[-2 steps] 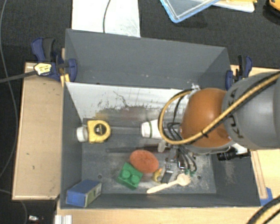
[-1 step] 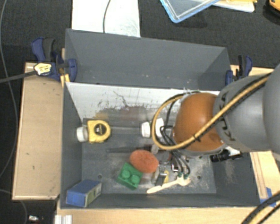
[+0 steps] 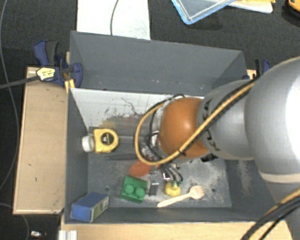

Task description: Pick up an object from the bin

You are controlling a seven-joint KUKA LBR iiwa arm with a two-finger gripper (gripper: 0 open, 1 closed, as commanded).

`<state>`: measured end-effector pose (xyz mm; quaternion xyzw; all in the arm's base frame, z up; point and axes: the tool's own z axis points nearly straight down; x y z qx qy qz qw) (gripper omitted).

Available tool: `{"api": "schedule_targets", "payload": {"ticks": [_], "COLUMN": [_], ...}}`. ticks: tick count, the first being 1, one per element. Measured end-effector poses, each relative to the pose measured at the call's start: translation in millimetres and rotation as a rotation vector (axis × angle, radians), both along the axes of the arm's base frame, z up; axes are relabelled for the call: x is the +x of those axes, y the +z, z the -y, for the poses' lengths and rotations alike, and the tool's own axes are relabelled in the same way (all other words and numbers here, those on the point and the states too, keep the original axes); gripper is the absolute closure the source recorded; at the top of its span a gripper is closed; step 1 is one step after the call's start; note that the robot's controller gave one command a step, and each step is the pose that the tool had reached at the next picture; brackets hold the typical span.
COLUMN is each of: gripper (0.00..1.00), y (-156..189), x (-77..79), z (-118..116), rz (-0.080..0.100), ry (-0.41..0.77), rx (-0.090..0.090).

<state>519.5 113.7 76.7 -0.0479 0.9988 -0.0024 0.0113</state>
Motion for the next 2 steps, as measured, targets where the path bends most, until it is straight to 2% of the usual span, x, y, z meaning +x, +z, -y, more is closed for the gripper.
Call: {"api": "schedule_targets", "payload": {"ticks": [1,2], "gripper": [0.00,0.00], "y": [-6,-6], "x": [10.9,23.7], "z": [-14,6], "rz": [-0.002,0.001], "ry": [-0.031,0.111], "rx": [0.004,0.000]}}
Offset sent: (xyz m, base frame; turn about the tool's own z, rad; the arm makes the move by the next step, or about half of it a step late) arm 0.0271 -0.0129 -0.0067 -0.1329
